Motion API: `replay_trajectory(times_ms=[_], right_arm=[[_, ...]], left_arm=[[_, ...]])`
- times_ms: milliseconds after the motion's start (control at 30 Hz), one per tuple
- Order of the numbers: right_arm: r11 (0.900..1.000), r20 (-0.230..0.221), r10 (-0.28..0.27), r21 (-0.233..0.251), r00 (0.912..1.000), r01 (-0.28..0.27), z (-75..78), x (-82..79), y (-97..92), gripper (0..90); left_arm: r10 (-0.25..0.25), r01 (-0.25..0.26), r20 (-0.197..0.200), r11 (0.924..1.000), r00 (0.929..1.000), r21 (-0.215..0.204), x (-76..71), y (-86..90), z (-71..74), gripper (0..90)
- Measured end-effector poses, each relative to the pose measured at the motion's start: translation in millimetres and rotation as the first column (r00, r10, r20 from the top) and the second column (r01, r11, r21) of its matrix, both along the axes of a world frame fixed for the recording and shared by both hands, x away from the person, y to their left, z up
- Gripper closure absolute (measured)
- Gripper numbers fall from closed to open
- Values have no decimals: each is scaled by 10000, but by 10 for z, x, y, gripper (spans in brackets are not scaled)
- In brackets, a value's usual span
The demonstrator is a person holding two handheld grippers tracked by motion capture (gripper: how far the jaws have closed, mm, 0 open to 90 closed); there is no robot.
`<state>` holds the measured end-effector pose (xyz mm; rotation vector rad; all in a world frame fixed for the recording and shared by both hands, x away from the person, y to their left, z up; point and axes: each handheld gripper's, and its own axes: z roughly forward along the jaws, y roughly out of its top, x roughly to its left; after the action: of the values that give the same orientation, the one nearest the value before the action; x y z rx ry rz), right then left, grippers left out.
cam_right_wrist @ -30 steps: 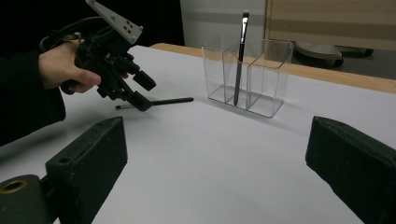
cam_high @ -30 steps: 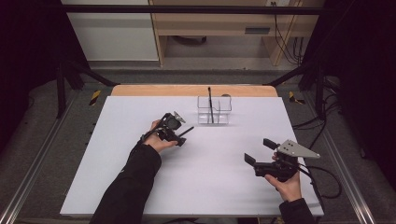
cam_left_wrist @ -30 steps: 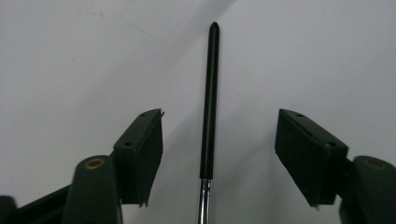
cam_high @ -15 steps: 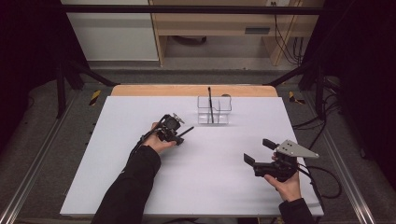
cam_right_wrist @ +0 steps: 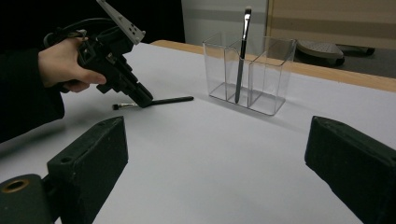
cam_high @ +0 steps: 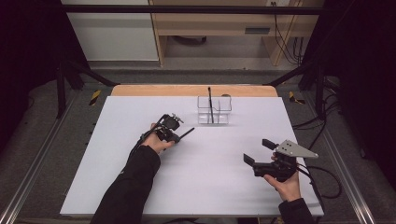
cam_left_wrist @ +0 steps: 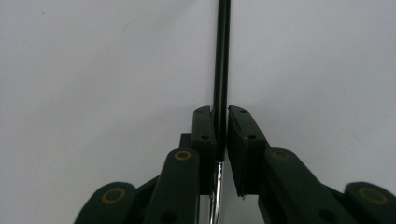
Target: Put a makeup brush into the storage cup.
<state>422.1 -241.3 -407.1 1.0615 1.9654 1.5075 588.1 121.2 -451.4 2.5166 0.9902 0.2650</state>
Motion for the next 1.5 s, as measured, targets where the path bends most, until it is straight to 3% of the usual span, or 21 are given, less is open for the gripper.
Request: replay_trajectory(times_ms=[400,600,900,1200,1500], right_arm=[[10000,-3,6,-2,10000,-6,0,1,0,64],[10000,-10,24,38,10000,-24,5,-1,-4,65],[10000,8,72,33,10000,-72,5,5,-7,65],[10000,-48,52,29,10000,-52,4,7,-4,65],[10000,-28,79,25,10000,-79,7,6,-11,66]], left_arm=[[55,-54,-217,10000,9998,81,2,-6,13,830],[-320,336,-321,9981,9990,510,13,-50,30,798],[-381,410,-444,9971,9983,643,14,-69,33,809],[-526,560,-349,9929,9980,1049,-3,-120,42,836],[-803,815,-186,9937,9966,773,-17,-85,50,841]])
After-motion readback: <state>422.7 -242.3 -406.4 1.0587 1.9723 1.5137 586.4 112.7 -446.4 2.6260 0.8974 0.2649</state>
